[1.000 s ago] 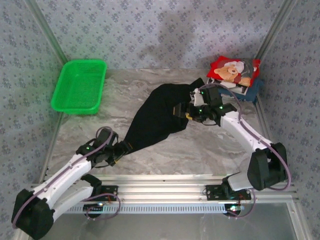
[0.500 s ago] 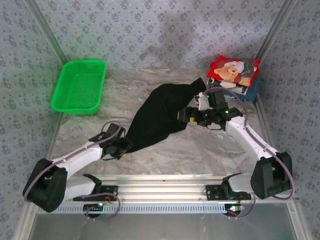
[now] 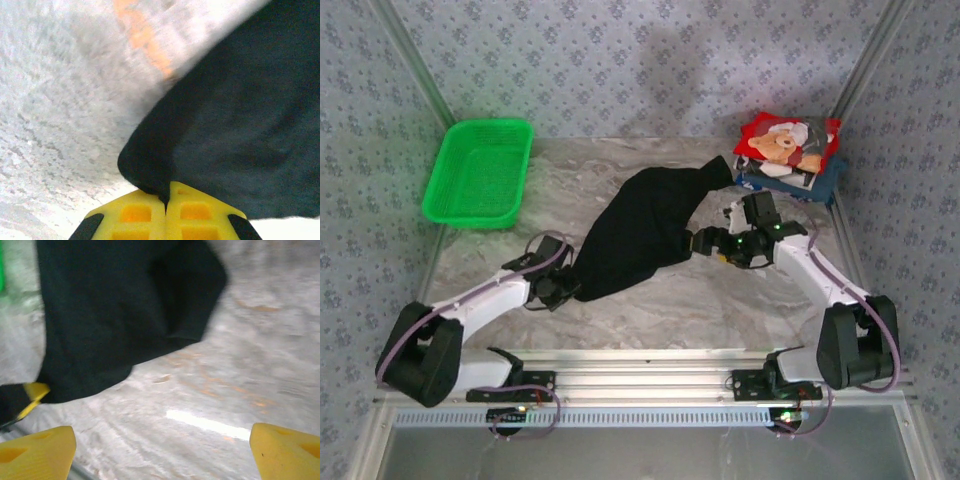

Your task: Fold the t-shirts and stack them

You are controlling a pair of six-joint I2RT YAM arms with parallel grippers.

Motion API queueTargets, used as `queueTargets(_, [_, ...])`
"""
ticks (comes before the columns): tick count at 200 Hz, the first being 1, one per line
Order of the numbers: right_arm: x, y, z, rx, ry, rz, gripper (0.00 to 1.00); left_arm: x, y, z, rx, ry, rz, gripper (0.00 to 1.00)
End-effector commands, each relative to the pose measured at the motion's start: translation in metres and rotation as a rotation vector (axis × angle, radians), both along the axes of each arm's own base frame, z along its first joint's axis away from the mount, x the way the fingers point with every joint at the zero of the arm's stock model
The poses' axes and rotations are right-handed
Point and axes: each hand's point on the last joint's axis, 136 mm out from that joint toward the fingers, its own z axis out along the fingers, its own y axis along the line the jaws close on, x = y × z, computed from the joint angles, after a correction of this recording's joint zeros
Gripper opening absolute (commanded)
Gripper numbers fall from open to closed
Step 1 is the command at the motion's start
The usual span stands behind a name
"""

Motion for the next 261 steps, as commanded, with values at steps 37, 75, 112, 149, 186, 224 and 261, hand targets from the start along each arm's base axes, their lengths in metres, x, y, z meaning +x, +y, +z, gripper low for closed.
queueTargets(37, [0.060, -0.050, 0.015, -0.063, -0.098, -0.181, 0.92, -0.010, 0.031, 0.116, 0.042, -0.278, -0.036, 0.00])
queueTargets(75, [0.098, -0.029, 0.022, -0.012, -0.104, -0.151, 0.89, -0.026, 0.036, 0.144, 0.000, -0.348, -0.043, 0.00])
queueTargets(112, [0.092, 0.029, 0.021, 0.035, -0.079, 0.022, 0.84, -0.029, 0.042, 0.151, -0.005, -0.373, -0.020, 0.00])
queueTargets(149, [0.044, 0.073, -0.018, -0.018, 0.000, 0.186, 0.79, -0.028, 0.039, 0.154, -0.027, -0.392, -0.023, 0.00])
queueTargets(186, [0.051, 0.079, -0.060, -0.117, 0.071, 0.151, 0.69, -0.022, 0.033, 0.158, -0.047, -0.402, -0.040, 0.00])
queueTargets(224, [0.073, 0.080, -0.094, -0.228, 0.101, 0.108, 0.64, -0.020, 0.029, 0.184, -0.065, -0.462, -0.073, 0.00])
queueTargets(261, [0.125, 0.091, -0.076, -0.134, -0.017, -0.023, 0.60, -0.019, 0.021, 0.211, -0.093, -0.517, -0.124, 0.00])
